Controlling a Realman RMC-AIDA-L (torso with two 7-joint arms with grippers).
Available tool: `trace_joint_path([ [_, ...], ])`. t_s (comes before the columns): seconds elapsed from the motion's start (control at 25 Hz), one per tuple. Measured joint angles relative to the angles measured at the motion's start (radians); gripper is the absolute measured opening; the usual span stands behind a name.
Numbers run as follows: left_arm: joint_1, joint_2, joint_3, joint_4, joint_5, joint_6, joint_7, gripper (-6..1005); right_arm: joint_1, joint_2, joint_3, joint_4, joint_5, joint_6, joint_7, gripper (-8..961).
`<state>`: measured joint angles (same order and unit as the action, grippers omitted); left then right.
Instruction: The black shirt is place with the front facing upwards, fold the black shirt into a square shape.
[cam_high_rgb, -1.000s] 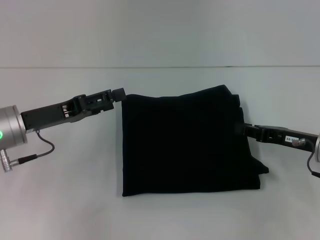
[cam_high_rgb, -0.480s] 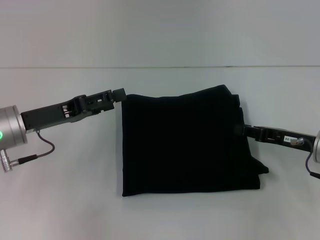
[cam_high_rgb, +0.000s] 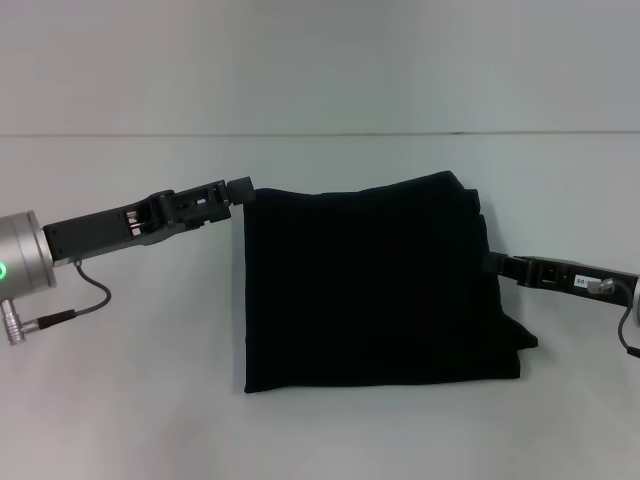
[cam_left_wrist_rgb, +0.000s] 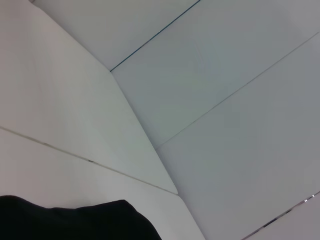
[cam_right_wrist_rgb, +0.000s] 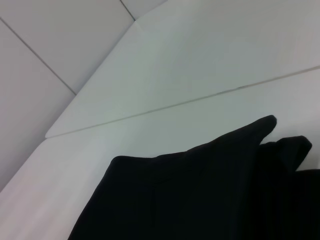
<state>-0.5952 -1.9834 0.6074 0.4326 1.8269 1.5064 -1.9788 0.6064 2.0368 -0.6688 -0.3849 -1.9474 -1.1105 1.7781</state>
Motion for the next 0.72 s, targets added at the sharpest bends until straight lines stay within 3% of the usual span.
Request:
trace_joint_path([
  [0.08, 0.0, -0.001, 0.0, 0.0, 0.0, 0.0, 0.0, 888, -0.003, -0.001, 0.006, 0.0, 0.003, 0.0, 0.003, 32],
  [0.72, -0.006, -0.004, 0.004, 0.0, 0.0, 0.001, 0.002, 878, -0.021, 0.0, 0.05, 0.0, 0.007, 0.03, 0.057, 19],
])
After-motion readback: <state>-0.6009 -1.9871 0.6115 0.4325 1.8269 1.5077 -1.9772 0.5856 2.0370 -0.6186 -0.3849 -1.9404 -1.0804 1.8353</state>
